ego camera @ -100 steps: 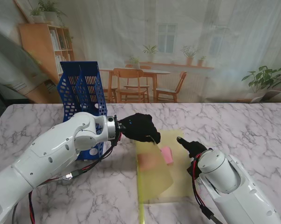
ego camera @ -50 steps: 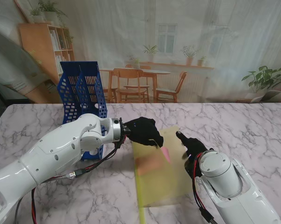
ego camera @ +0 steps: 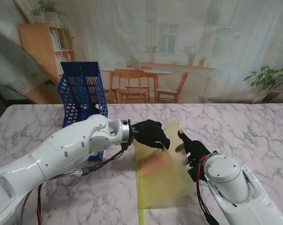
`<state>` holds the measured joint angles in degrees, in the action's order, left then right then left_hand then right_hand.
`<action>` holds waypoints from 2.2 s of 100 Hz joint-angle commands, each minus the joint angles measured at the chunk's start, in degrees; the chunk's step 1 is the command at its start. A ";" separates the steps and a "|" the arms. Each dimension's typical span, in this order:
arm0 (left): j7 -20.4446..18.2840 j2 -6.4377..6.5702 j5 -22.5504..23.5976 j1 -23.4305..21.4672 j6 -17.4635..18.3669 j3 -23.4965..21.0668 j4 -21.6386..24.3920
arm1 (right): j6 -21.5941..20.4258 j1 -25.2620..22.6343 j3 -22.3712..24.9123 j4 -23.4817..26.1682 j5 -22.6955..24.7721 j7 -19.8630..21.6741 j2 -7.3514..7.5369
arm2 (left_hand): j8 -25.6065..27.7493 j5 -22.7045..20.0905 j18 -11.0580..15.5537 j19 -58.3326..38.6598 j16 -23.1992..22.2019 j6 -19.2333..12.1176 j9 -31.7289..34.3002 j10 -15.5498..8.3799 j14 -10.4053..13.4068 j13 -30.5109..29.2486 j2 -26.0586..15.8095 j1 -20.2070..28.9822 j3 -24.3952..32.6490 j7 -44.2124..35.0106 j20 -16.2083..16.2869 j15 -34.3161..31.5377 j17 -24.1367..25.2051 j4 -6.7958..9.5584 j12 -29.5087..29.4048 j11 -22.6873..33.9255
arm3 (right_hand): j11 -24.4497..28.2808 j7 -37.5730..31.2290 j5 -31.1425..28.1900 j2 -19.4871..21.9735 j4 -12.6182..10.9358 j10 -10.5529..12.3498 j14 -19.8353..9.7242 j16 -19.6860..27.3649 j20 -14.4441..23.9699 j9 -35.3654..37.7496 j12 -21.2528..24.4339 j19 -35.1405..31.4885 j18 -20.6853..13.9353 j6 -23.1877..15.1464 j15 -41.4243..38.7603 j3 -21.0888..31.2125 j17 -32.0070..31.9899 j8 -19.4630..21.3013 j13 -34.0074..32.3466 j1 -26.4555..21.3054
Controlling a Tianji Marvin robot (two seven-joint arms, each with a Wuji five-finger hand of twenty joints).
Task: Open the sliding file folder, put the receipt in and insert it into the document holder
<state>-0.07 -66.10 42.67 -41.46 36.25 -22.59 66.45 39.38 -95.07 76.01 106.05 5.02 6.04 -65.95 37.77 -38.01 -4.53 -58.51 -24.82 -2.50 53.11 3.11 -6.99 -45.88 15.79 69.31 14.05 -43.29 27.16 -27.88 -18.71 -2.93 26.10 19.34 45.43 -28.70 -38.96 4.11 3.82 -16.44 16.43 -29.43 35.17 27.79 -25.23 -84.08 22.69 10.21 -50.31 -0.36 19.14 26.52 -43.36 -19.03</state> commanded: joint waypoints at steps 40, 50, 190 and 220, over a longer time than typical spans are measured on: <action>-1.95 -3.06 -3.19 3.93 -1.47 4.83 -4.32 | -3.26 -2.50 1.43 1.95 -0.37 4.65 1.50 | 3.24 -4.62 1.98 -1.48 -0.17 -0.55 0.55 0.18 -1.78 -0.59 -7.33 4.66 1.85 -8.50 0.67 -2.18 0.12 0.92 0.10 0.47 | -2.19 0.91 21.81 -19.66 -0.57 4.07 1.24 6.88 -5.70 -14.18 4.48 9.38 2.89 1.32 18.11 0.11 -1.47 4.14 2.30 -1.16; -2.16 -3.62 -3.76 4.60 -1.71 5.61 -5.05 | -3.59 -2.67 1.63 2.33 0.06 5.93 1.93 | 3.13 -4.61 1.92 -1.46 -0.16 -0.58 0.52 0.20 -1.77 -0.57 -7.30 4.66 1.80 -8.45 0.66 -2.16 0.16 0.93 0.08 0.44 | -2.51 2.29 23.04 -25.79 0.06 3.89 0.63 6.88 -6.52 -15.78 4.99 10.81 3.47 2.04 18.91 -0.09 -1.85 1.19 2.64 -5.01; -2.36 -6.88 -4.75 7.99 -2.26 9.75 -7.89 | 0.16 -1.53 -2.41 2.39 4.71 -3.88 -0.61 | -9.50 2.74 1.21 0.26 0.23 1.55 -2.53 1.22 -2.54 2.06 -4.79 1.45 -8.16 4.64 0.27 -0.24 2.04 2.30 -0.27 -1.88 | 22.39 -39.23 5.90 -34.45 8.93 3.54 -5.95 1.45 -7.04 25.42 -5.86 0.38 2.37 -7.01 -4.31 54.72 19.59 -1.17 -31.30 -27.78; 0.41 -4.19 -0.69 5.76 -3.91 5.34 -3.68 | -1.80 -1.70 -3.04 1.03 6.76 -9.91 -2.13 | -15.53 13.03 1.52 8.05 1.58 4.25 -18.87 2.56 -2.55 12.95 -6.41 -12.85 -9.22 26.10 -2.30 5.16 9.39 3.05 -9.03 -4.13 | 23.93 -41.01 0.88 -38.60 9.96 2.45 -7.14 -2.10 -10.00 29.90 -5.02 -0.66 2.20 -10.09 -11.85 62.28 25.34 1.32 -31.60 -28.53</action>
<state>0.69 -71.25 41.74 -35.58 32.90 -16.51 61.31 37.98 -96.41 72.98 107.32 11.60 -4.18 -67.35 25.17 -28.53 -4.50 -52.52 -23.87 2.07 38.67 4.89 -8.30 -35.82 10.94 57.44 6.59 -21.59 26.24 -24.47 -11.29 -1.11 18.57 16.91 65.93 -66.12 -35.54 -34.15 13.30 -13.74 11.91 -30.46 26.32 56.05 -30.49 -82.35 25.76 6.46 -58.00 57.24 42.91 26.12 -72.55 -43.61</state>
